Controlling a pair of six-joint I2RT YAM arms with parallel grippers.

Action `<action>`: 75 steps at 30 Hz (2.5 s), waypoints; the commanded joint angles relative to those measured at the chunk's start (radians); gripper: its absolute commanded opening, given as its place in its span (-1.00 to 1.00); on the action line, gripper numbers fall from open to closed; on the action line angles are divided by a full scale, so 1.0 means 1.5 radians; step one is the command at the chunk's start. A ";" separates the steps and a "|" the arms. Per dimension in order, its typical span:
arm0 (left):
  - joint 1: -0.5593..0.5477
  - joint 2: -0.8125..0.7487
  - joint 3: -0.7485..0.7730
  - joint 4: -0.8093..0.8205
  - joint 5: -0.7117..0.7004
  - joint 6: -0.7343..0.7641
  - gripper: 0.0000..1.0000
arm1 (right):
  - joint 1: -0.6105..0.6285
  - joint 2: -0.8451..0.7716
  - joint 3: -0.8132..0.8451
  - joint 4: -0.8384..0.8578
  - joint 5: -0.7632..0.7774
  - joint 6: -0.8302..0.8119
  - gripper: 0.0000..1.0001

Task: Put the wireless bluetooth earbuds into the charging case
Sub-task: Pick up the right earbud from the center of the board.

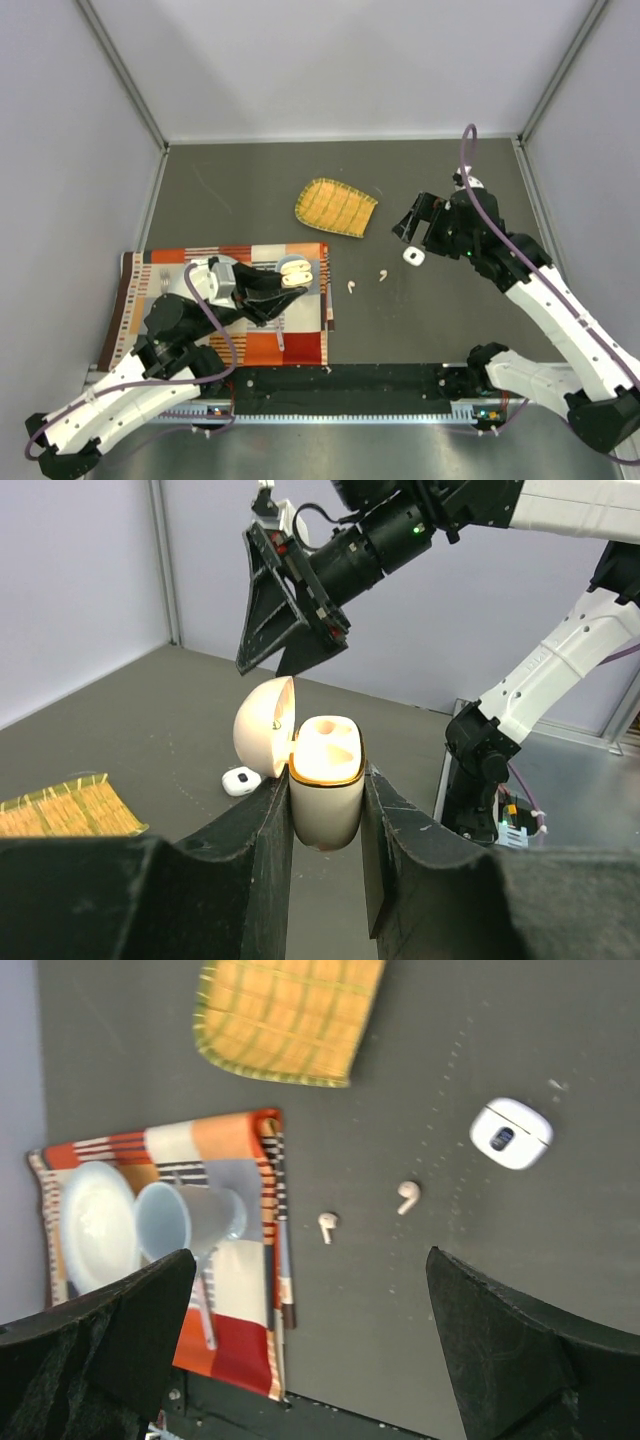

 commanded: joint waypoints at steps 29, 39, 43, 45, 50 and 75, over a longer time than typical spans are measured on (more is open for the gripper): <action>-0.002 -0.122 -0.061 -0.044 -0.063 0.066 -1.00 | 0.074 0.254 0.017 -0.030 0.154 0.115 0.69; -0.002 -0.109 -0.002 -0.067 -0.083 0.079 -1.00 | 0.074 0.271 0.044 -0.038 0.126 0.093 0.85; -0.002 -0.103 0.018 -0.071 -0.100 0.079 -1.00 | 0.073 0.269 0.040 -0.039 0.115 0.064 0.98; -0.002 -0.108 0.022 -0.081 -0.101 0.081 -1.00 | 0.073 0.273 0.045 -0.043 0.108 0.056 0.98; -0.002 -0.133 0.030 -0.111 -0.115 0.071 -1.00 | 0.078 0.294 0.054 -0.043 0.103 0.093 0.89; -0.003 -0.175 0.036 -0.209 -0.173 0.078 -1.00 | 0.124 0.505 0.092 -0.072 0.203 0.224 0.06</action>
